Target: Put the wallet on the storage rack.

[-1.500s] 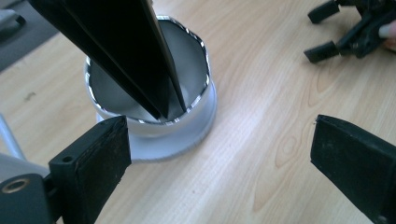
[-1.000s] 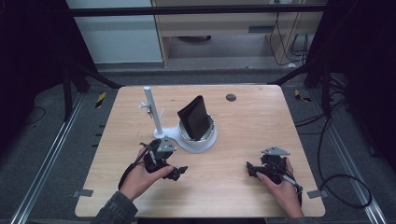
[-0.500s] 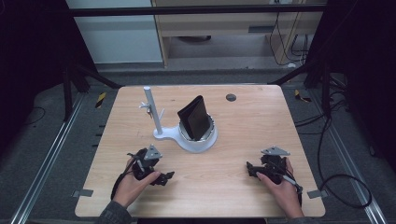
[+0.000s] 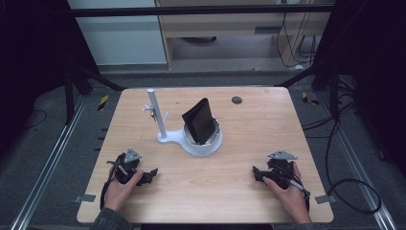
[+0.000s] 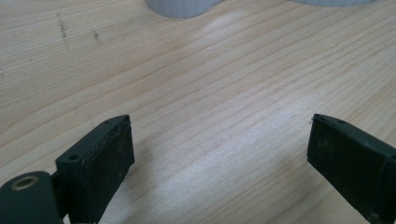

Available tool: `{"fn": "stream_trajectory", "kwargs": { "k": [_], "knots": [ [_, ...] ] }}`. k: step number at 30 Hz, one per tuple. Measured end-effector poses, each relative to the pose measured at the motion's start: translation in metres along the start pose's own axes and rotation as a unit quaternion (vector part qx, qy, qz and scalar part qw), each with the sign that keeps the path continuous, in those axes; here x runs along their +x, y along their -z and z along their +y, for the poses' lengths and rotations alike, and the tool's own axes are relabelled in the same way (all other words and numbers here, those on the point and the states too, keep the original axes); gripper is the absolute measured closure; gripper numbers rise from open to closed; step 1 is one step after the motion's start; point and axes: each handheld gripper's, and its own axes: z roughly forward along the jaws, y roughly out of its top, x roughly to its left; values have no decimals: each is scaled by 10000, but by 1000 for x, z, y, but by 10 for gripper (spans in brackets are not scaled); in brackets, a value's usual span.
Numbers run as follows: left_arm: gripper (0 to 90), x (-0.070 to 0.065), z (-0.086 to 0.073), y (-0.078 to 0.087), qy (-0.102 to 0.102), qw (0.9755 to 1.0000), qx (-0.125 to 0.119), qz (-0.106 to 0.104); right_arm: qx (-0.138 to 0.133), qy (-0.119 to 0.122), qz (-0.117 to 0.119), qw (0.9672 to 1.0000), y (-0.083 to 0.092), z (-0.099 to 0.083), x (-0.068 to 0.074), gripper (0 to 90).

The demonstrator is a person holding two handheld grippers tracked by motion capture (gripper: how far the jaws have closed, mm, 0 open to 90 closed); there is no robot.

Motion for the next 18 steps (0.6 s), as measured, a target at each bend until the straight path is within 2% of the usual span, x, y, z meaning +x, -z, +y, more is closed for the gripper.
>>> {"fn": "stream_trajectory", "kwargs": {
  "k": [6, 10, 18],
  "knots": [
    [71, 5, -1, -8, -36, 10000, 40, -13, 5, -13, -9, 10000, 0, 0, 0, 44],
    [51, 7, -2, -10, -140, 9999, -17, 18, 2, -24, -5, 10000, 0, 0, 1, 44],
    [9, 7, -3, -10, -120, 9999, 55, 38, 1, -26, -7, 10000, 1, 0, 3, 45]
  ]
}}
